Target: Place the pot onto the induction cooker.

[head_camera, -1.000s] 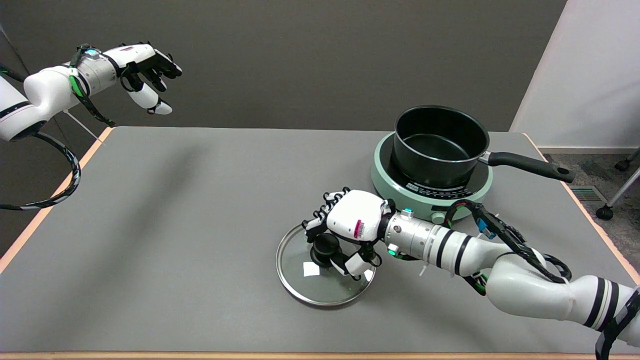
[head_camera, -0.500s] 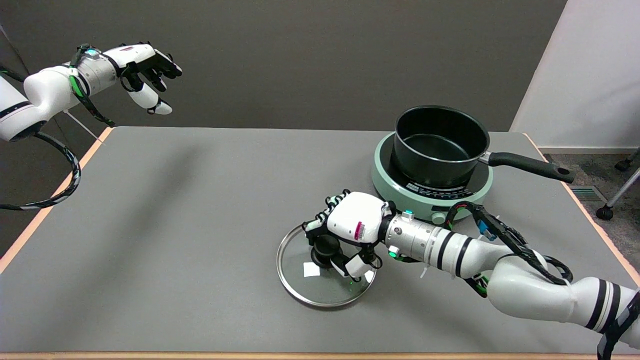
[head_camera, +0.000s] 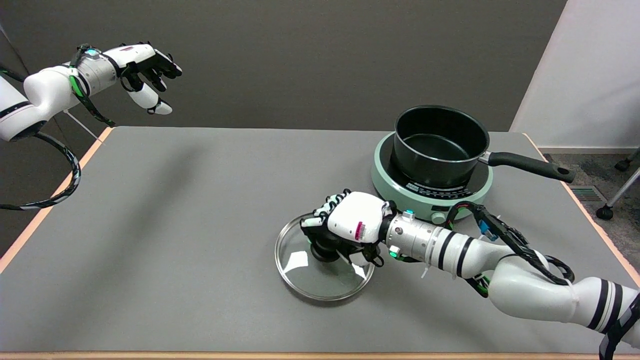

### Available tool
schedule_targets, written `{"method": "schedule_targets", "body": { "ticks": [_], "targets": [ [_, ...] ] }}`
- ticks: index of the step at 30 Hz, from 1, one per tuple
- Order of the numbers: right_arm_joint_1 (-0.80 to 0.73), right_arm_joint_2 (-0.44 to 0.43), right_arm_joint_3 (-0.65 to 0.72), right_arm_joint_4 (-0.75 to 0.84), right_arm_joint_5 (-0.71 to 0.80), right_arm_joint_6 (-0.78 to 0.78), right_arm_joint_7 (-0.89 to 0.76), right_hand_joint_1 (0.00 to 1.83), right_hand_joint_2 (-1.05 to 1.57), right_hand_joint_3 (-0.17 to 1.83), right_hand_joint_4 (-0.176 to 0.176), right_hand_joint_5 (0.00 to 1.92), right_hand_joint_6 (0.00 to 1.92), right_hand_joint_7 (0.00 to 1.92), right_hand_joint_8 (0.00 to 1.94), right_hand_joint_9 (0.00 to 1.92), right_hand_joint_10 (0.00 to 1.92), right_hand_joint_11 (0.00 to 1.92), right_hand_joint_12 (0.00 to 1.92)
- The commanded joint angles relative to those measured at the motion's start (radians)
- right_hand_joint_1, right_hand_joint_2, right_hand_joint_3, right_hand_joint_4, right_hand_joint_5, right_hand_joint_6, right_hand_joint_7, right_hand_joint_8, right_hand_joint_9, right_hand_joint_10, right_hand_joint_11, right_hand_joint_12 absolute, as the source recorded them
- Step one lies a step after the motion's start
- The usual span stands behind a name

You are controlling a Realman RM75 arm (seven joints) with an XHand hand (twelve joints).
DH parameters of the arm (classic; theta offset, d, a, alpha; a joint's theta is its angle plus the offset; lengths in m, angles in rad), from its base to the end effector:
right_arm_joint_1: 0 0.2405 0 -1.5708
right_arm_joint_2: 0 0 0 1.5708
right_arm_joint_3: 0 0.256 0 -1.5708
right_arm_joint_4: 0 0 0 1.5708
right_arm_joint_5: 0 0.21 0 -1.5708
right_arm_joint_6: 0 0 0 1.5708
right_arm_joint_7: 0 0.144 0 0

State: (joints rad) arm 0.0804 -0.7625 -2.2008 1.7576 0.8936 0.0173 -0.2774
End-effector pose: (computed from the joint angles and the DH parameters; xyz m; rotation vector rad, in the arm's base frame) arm -0.2537 -0.3033 0.2366 2.1460 -0.0291 -0.2770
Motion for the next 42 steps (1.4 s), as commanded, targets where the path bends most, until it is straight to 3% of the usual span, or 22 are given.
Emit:
{"method": "schedule_targets", "body": {
  "ticks": [1, 20, 30, 42],
  "targets": [
    [0.003, 0.007, 0.008, 0.008, 0.001, 0.017, 0.002, 1.27, 1.05, 0.64, 0.176, 0.43, 1.73, 0.59, 1.80, 0.55, 1.85, 0.45, 1.54],
    [0.135, 0.030, 0.029, -0.004, 0.114, -0.068, 0.002, 1.30, 0.94, 0.78, 0.176, 0.44, 1.75, 0.67, 1.74, 0.60, 1.89, 0.48, 1.67],
    [0.238, 0.030, -0.046, -0.120, 0.248, -0.079, 0.002, 1.31, 0.91, 0.81, 0.176, 0.44, 1.75, 0.70, 1.73, 0.61, 1.89, 0.50, 1.68],
    [0.295, 0.035, -0.022, -0.134, 0.383, -0.134, 0.054, 1.32, 0.88, 0.86, 0.174, 0.48, 1.74, 0.71, 1.74, 0.68, 1.91, 0.54, 1.70]
  ]
}}
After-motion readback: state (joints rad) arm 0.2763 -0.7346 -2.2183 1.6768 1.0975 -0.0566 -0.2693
